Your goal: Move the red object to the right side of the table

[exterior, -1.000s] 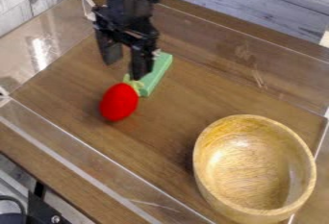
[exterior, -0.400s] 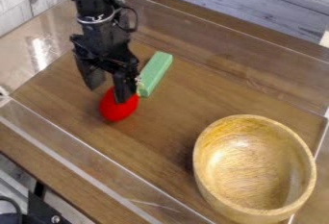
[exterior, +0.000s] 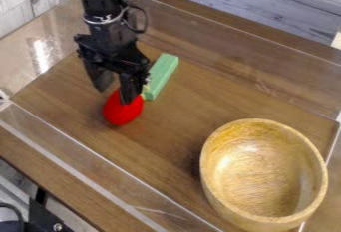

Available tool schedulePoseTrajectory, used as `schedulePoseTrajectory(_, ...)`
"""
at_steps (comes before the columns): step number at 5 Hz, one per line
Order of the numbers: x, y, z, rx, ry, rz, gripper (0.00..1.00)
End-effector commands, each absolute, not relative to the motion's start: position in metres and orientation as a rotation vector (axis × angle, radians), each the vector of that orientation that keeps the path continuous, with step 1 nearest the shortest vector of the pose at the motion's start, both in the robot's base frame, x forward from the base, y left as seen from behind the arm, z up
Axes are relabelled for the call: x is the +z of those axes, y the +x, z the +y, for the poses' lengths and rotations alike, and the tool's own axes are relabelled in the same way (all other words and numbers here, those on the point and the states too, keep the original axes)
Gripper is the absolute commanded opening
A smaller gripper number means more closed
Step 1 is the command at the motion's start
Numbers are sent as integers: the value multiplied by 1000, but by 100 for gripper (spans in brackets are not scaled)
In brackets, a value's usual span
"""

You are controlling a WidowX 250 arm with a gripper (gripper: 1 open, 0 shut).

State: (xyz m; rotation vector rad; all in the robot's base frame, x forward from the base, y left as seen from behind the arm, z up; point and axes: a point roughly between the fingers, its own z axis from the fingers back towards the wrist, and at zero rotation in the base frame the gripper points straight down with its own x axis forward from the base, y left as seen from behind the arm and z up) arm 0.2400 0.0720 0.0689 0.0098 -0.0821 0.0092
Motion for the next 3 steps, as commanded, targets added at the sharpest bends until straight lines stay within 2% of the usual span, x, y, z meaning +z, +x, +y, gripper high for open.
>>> schedulePoseTrajectory(1,76,258,71,35,27,-126,100)
schedulePoseTrajectory(3,88,270,79,-184,13,-107,100)
